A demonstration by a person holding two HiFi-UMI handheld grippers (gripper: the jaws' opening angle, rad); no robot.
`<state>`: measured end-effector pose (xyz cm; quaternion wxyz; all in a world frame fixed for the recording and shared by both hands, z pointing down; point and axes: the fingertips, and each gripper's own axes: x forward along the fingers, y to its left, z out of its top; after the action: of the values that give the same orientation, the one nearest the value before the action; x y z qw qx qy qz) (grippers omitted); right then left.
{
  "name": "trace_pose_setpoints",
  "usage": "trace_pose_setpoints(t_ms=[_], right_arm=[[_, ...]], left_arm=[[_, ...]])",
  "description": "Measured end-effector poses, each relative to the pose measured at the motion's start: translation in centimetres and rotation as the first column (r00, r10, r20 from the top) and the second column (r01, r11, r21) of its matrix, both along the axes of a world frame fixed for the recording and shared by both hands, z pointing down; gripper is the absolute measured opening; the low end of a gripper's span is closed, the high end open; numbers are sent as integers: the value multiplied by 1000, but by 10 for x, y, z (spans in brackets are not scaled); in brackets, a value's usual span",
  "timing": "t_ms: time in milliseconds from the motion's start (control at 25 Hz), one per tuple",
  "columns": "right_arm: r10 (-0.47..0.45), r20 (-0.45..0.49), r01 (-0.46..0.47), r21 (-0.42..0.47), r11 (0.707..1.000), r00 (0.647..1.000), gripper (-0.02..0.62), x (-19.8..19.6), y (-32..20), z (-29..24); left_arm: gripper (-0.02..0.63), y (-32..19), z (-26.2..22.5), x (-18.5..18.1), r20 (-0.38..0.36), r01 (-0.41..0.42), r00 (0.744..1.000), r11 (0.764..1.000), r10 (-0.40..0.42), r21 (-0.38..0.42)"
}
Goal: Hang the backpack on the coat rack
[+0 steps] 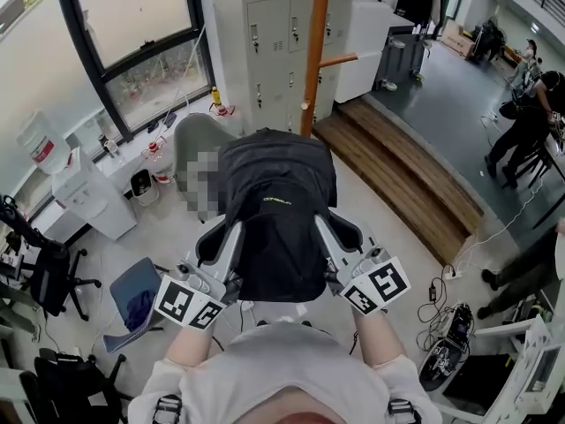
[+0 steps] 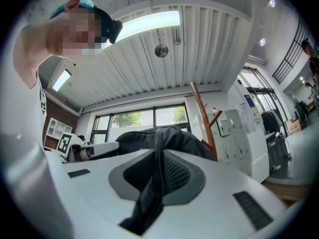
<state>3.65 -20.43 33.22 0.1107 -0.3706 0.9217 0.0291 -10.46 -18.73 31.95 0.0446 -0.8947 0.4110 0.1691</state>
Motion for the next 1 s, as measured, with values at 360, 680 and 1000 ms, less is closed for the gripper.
trace_pose_setpoints(t_ms=[360, 680, 1000], right_arm=[[-27, 25, 26, 52, 998, 999, 54, -13, -13, -63], [28, 12, -29, 122, 992, 1000, 54, 4, -24, -102], [103, -8, -101, 138, 985, 995, 54, 29, -31, -102]], left_arm=[[54, -10, -62, -8, 33, -11, 999, 993, 7, 118], [54, -25, -99, 10, 33, -78, 997, 978, 73, 194], [54, -42, -96, 34, 25, -153, 988, 969, 151, 192]])
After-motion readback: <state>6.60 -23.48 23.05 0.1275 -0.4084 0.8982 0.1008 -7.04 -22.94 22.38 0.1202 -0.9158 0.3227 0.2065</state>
